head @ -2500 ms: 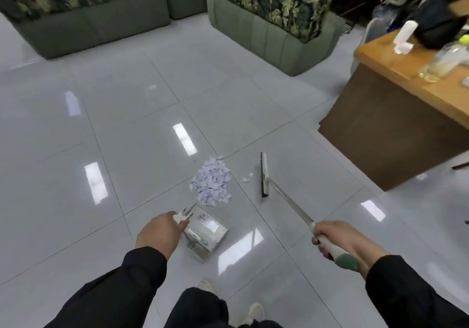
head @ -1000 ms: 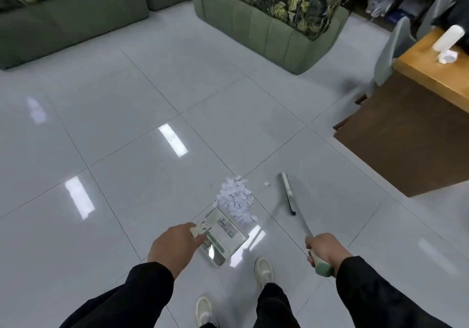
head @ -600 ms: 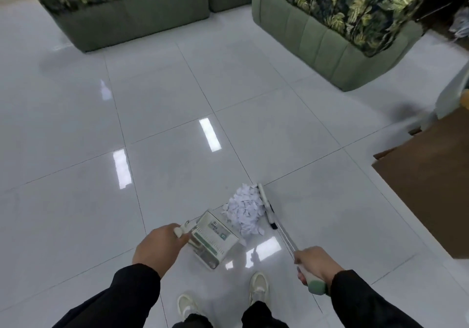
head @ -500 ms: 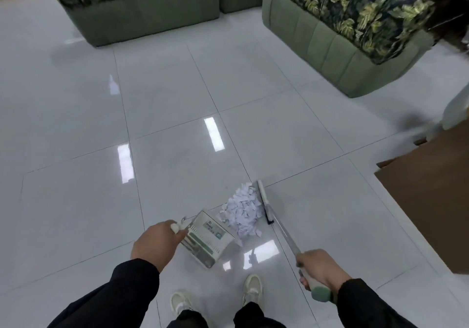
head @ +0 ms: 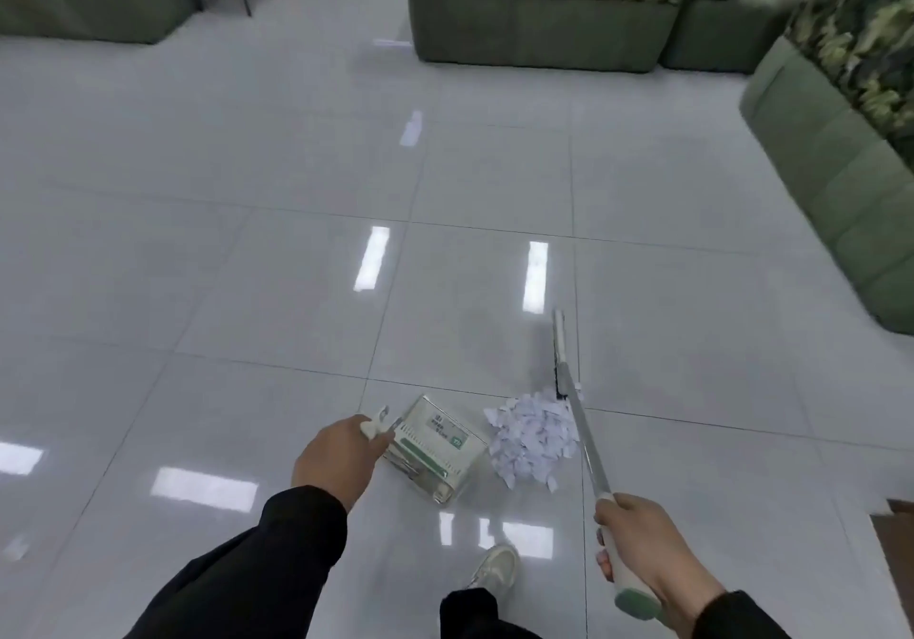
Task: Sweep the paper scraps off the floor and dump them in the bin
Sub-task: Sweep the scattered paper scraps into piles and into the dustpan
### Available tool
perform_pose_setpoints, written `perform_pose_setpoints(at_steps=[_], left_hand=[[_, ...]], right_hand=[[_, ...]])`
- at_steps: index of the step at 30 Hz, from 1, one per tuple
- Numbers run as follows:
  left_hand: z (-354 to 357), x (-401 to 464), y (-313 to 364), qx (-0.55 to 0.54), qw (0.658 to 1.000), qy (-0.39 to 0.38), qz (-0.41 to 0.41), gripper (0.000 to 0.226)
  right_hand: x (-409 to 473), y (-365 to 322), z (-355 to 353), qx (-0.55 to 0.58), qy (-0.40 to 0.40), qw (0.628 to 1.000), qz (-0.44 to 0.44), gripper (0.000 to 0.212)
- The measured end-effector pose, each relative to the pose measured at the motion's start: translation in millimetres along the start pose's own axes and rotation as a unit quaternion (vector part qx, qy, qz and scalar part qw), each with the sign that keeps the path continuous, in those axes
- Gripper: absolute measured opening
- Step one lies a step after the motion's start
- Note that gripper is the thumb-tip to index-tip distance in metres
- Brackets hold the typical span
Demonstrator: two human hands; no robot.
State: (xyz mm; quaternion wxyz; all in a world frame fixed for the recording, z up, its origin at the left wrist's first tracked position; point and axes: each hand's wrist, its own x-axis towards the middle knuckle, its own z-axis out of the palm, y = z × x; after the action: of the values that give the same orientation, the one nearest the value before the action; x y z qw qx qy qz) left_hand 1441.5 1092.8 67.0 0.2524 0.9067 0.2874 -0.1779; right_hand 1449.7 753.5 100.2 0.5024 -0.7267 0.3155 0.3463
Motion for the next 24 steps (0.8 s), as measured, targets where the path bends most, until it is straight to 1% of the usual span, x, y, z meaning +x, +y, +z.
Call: perform_pose_setpoints(at_steps=[1, 2, 3, 4, 5, 6, 7, 8, 9, 10, 11, 12, 13, 14, 15, 16, 17, 18, 19, 20, 21, 22, 23, 24], left_hand=[[-4, -12, -17, -0.013, 1.000, 0.008, -0.015, 0.028], [2, -11, -12, -0.008, 1.000, 0.005, -0.001, 0.029], [-4, -36, -45, -0.024, 0.999, 0.014, -0.037, 0.031], [-7, -54, -67, -0.040, 0.997, 0.026, -0.057, 0.032], [-3, -52, -62, -0.046, 0.997, 0.035, -0.050, 0.032], [-6, -86, -100, -0.071, 0.992, 0.051, -0.089, 0.033], [-6, -112, -124, -0.084, 0.989, 0.066, -0.106, 0.033], [-1, -111, -121, -0.085, 0.989, 0.072, -0.099, 0.033], [-1, -157, -164, -0.110, 0.980, 0.081, -0.144, 0.032], [3, -190, -191, -0.128, 0.973, 0.094, -0.165, 0.031], [9, -188, -187, -0.136, 0.973, 0.098, -0.157, 0.031], [14, -244, -231, -0.162, 0.960, 0.114, -0.198, 0.031], [21, -285, -259, -0.180, 0.951, 0.132, -0.215, 0.031], [24, -283, -256, -0.185, 0.951, 0.133, -0.207, 0.031], [32, -339, -290, -0.210, 0.936, 0.141, -0.245, 0.031], [40, -379, -310, -0.223, 0.927, 0.151, -0.260, 0.032], [44, -376, -307, -0.230, 0.927, 0.150, -0.255, 0.032], [57, -445, -346, -0.260, 0.898, 0.168, -0.314, 0.033], [69, -495, -370, -0.275, 0.877, 0.193, -0.344, 0.035], [70, -490, -370, -0.272, 0.877, 0.195, -0.344, 0.037], [88, -549, -399, -0.291, 0.846, 0.206, -0.396, 0.040], [99, -592, -413, -0.300, 0.826, 0.218, -0.424, 0.041], [102, -591, -413, -0.297, 0.829, 0.219, -0.421, 0.041], [122, -639, -431, -0.319, 0.798, 0.223, -0.460, 0.039]], right_hand=[[-2, -4, 14, -0.029, -0.014, 0.999, -0.012, 0.014], [2, -6, 11, -0.027, -0.012, 0.999, -0.014, 0.014], [-8, -10, 39, -0.063, -0.041, 0.997, -0.034, 0.015], [-13, -12, 58, -0.085, -0.062, 0.994, -0.041, 0.016], [-9, -15, 57, -0.085, -0.061, 0.994, -0.037, 0.017], [-24, -9, 89, -0.115, -0.089, 0.988, -0.056, 0.018], [-35, -5, 112, -0.139, -0.105, 0.983, -0.060, 0.018], [-31, -6, 111, -0.138, -0.102, 0.983, -0.056, 0.017], [-53, 12, 149, -0.170, -0.133, 0.974, -0.071, 0.016], [-68, 26, 176, -0.191, -0.149, 0.967, -0.073, 0.015], [-63, 26, 174, -0.185, -0.150, 0.969, -0.071, 0.013], [-93, 55, 215, -0.208, -0.176, 0.958, -0.087, 0.012], [-115, 76, 242, -0.225, -0.198, 0.950, -0.088, 0.012], [-109, 76, 241, -0.218, -0.193, 0.953, -0.085, 0.013], [-137, 110, 271, -0.238, -0.217, 0.942, -0.098, 0.013], [-159, 134, 288, -0.254, -0.231, 0.935, -0.091, 0.013], [-155, 136, 283, -0.241, -0.232, 0.938, -0.087, 0.014], [-195, 183, 317, -0.282, -0.268, 0.916, -0.100, 0.016], [-224, 214, 337, -0.317, -0.294, 0.896, -0.096, 0.017], [-222, 214, 332, -0.312, -0.295, 0.898, -0.092, 0.017], [-255, 256, 355, -0.349, -0.325, 0.873, -0.102, 0.017], [-281, 285, 368, -0.384, -0.348, 0.850, -0.091, 0.016], [-280, 285, 363, -0.386, -0.347, 0.850, -0.090, 0.016], [-305, 320, 383, -0.430, -0.368, 0.818, -0.101, 0.017]])
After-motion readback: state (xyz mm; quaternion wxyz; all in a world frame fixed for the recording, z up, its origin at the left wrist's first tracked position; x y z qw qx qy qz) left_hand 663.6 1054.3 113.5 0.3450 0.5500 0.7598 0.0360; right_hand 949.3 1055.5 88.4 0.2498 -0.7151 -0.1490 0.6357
